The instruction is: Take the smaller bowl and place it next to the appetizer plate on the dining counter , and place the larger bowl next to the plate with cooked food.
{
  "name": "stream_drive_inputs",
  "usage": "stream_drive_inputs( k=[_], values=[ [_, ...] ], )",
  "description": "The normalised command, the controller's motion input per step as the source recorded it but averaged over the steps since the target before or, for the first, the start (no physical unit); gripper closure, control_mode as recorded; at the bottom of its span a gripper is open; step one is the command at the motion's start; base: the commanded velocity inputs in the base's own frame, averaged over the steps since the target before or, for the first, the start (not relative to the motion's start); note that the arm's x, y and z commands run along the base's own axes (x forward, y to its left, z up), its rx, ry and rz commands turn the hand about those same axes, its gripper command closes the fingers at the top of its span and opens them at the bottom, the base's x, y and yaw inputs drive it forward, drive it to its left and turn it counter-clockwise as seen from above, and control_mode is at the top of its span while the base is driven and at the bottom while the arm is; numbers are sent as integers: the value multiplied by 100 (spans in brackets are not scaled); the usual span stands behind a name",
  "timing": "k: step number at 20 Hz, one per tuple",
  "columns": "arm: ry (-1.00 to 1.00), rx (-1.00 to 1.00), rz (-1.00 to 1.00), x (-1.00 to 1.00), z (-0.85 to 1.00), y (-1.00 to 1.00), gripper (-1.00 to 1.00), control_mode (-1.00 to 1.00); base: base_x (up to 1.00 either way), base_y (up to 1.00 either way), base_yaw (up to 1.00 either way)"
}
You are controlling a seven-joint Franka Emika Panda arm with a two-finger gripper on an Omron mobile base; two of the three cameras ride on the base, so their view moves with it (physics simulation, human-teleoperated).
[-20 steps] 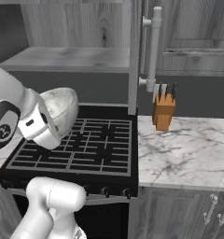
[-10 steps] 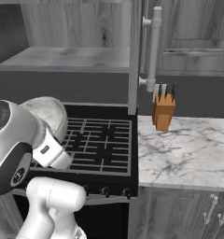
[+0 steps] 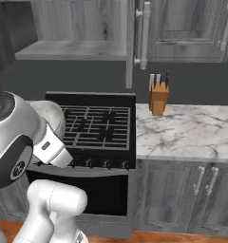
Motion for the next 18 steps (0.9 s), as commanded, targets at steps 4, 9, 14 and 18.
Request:
stream_drive_inputs(
  k=[4,9,14,18],
  values=[
    [0,0,0,0,0,0,100,100,-93,-95,-17],
    [0,0,0,0,0,0,100,100,-22,-100,-9],
    [0,0,0,0,0,0,100,100,0,-100,-6],
    [0,0,0,0,0,0,100,100,6,-100,-8]
  ],
)
